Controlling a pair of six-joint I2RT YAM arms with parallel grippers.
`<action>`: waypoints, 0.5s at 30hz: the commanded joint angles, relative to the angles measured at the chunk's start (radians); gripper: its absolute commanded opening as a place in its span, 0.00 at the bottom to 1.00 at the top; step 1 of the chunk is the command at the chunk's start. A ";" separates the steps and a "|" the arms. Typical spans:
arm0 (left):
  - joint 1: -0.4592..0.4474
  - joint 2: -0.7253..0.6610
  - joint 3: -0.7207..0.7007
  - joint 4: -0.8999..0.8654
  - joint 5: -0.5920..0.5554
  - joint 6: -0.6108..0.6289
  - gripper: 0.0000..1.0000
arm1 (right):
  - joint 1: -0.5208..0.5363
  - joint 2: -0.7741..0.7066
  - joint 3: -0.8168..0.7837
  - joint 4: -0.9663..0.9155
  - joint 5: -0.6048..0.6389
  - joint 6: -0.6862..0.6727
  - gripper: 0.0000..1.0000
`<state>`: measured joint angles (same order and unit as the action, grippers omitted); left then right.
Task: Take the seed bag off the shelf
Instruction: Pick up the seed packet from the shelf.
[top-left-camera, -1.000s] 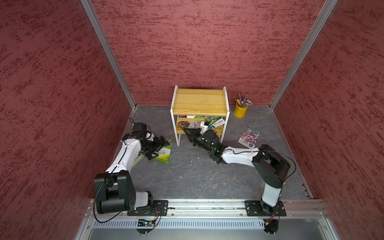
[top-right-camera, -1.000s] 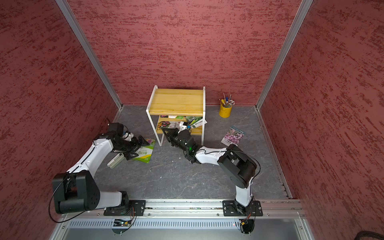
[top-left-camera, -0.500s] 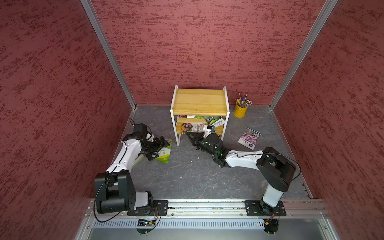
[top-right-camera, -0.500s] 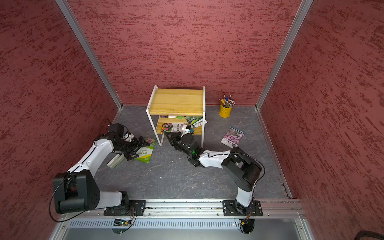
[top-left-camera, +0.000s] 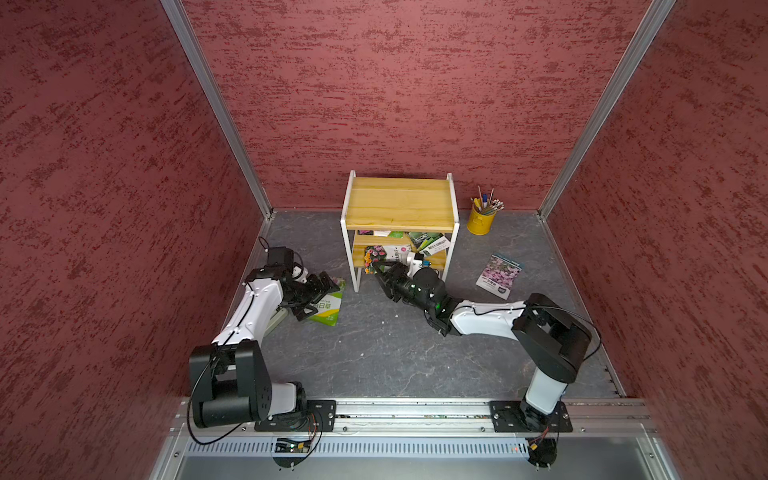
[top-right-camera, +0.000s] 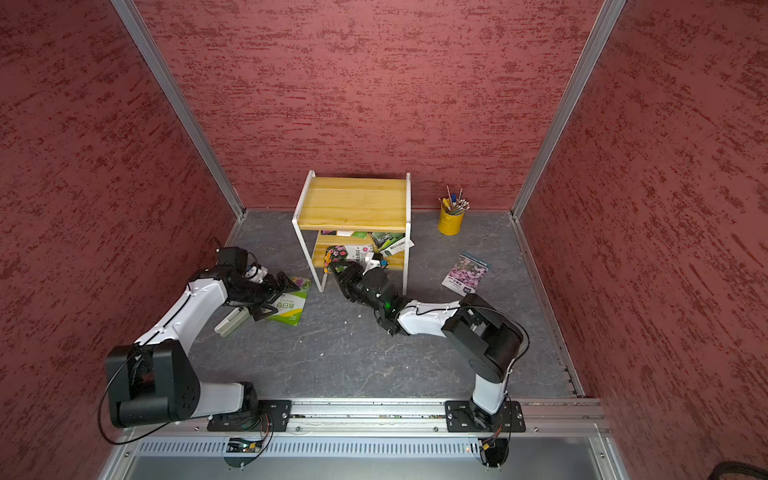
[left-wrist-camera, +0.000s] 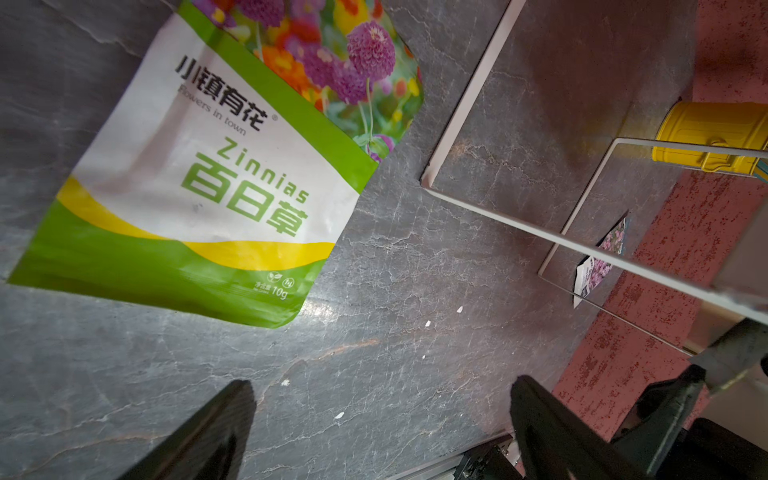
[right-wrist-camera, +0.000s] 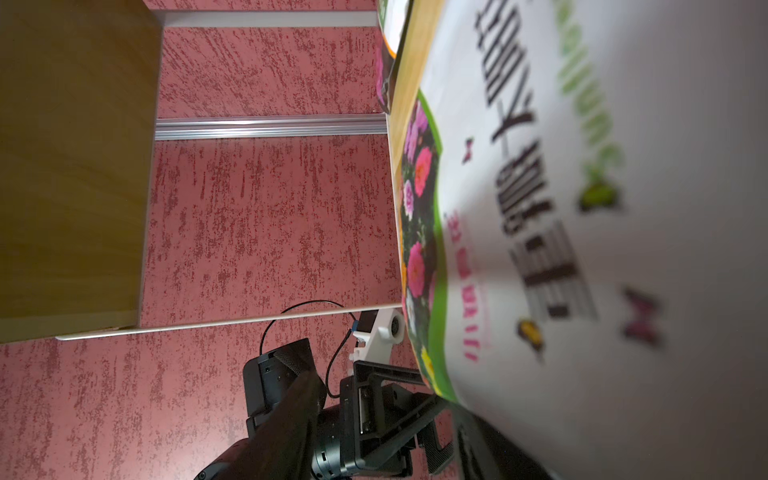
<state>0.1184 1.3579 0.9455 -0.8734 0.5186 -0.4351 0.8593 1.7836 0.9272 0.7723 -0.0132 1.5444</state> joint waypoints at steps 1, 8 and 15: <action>-0.002 0.010 0.001 0.021 0.002 -0.008 1.00 | -0.009 0.021 0.046 -0.010 0.012 -0.013 0.55; -0.006 0.025 0.004 0.025 0.002 -0.006 1.00 | -0.035 0.072 0.070 0.013 0.028 0.002 0.33; -0.006 0.043 0.008 0.035 0.010 -0.005 1.00 | -0.036 0.082 0.074 0.011 0.026 0.017 0.06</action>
<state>0.1169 1.3888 0.9455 -0.8585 0.5190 -0.4404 0.8272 1.8606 0.9756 0.7788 0.0006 1.5547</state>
